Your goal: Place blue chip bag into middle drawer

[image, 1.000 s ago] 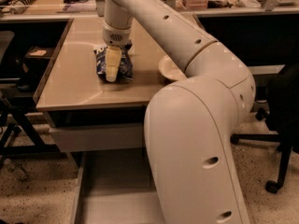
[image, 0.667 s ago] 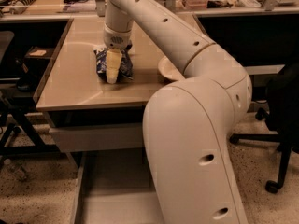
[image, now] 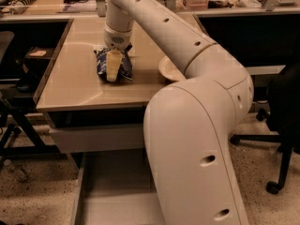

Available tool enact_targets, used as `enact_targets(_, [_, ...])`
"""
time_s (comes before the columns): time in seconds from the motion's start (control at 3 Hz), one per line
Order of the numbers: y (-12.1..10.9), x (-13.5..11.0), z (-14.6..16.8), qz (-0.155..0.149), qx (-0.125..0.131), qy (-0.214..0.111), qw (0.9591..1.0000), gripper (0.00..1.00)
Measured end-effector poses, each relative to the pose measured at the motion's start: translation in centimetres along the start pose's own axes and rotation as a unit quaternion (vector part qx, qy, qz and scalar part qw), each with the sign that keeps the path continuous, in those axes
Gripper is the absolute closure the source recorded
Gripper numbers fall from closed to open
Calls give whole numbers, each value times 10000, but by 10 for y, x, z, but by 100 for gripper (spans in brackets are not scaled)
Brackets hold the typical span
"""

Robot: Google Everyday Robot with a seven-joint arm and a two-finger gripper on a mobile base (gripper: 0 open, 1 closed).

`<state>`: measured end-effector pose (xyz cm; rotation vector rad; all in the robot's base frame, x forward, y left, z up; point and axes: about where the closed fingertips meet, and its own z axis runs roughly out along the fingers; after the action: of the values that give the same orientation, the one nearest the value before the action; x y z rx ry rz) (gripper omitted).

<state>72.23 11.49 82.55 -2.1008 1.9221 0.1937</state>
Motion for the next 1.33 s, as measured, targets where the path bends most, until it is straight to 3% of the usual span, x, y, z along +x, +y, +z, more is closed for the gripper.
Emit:
enact_targets(0.67, [0, 0, 0, 0, 0, 0, 10000, 89])
enact_targets(1.0, [0, -1, -3, 3, 3, 0, 10000, 100])
enact_targets(1.33, [6, 1, -21, 78, 228, 6, 9997, 100])
